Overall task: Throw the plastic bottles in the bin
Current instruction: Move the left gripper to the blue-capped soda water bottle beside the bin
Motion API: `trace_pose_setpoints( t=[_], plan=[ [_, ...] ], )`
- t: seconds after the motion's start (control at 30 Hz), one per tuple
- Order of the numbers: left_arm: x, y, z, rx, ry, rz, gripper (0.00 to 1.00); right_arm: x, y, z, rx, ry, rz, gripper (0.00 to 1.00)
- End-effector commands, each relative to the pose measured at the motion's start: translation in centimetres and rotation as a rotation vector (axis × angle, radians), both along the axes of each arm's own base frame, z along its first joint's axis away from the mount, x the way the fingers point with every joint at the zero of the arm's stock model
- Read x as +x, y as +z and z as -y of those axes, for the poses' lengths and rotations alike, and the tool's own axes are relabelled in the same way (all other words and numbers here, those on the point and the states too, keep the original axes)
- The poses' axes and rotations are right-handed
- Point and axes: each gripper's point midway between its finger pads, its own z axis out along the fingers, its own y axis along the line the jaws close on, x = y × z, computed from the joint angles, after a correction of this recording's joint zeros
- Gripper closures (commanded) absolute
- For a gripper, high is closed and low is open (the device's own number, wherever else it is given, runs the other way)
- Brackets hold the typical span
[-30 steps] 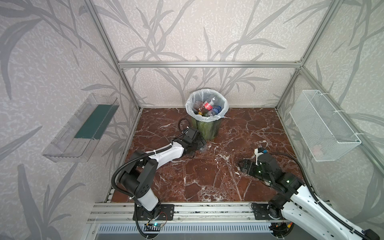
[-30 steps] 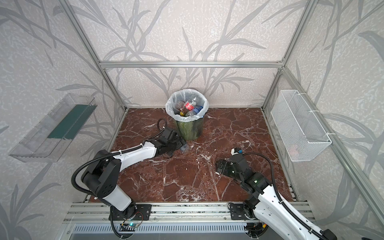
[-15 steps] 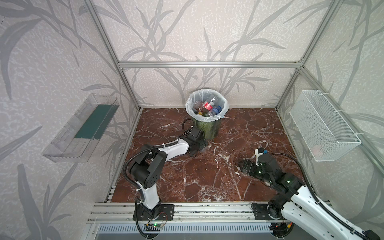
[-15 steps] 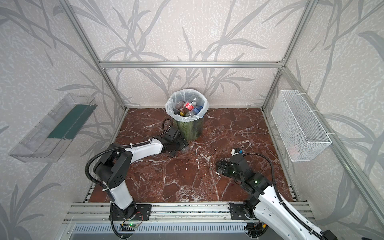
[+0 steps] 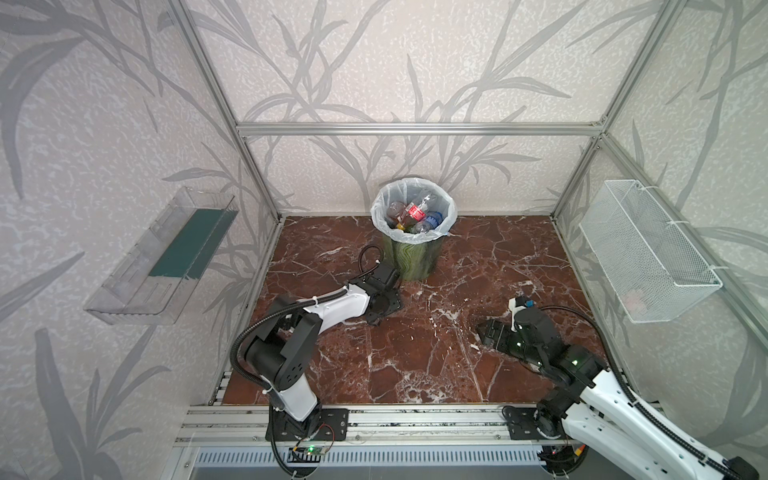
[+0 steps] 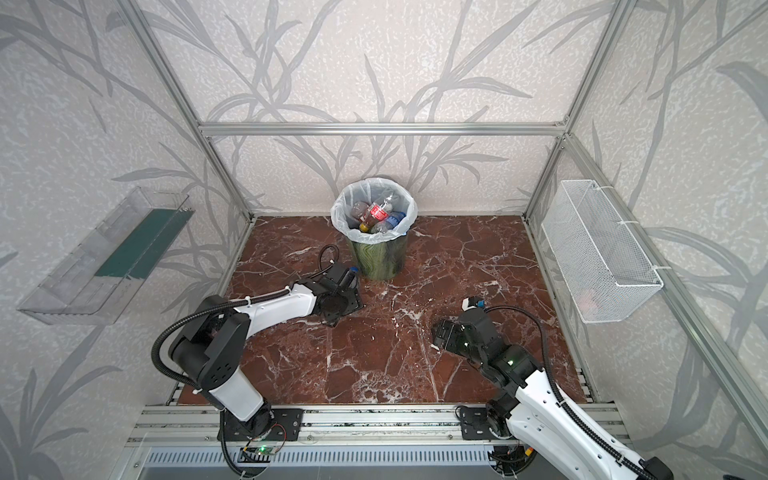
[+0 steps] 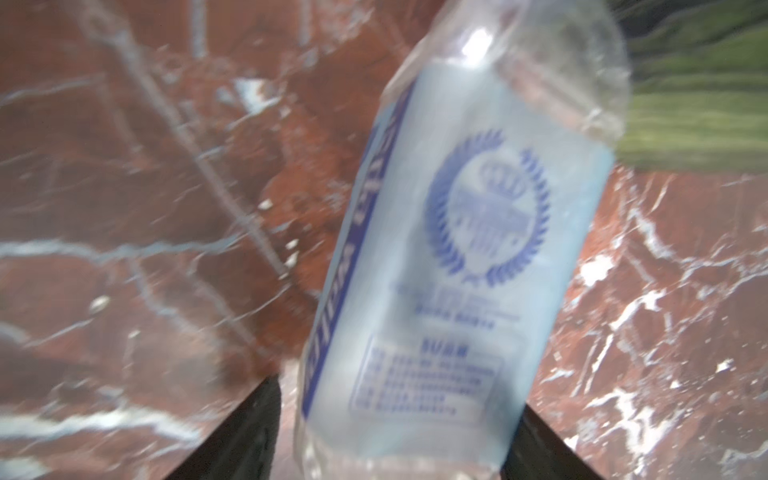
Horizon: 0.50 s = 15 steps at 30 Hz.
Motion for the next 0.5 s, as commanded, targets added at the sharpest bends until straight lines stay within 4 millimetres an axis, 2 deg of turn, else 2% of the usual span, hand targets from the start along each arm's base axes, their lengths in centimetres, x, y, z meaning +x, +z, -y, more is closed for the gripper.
trace_pose_setpoints(
  t=[0.0,0.23,0.33,0.47],
  plan=[
    [-1.2,0.5,-1.9,0.046,-0.03,-0.003,0.23,0.3,-0.4,0.1,-0.001,-0.015,0.001,0.11],
    [-0.3,3.6,-2.4,0.088,-0.163,0.072,0.07,0.3,-0.1,0.2,-0.005,-0.023,0.004,0.11],
    [0.5,4.4,-2.3,0.114,-0.241,0.089,0.06,0.2,-0.1,0.3,-0.006,-0.025,0.004,0.11],
    [1.4,4.4,-1.7,0.12,-0.319,0.085,0.09,0.1,-0.2,0.5,-0.009,-0.029,0.001,0.11]
  ],
)
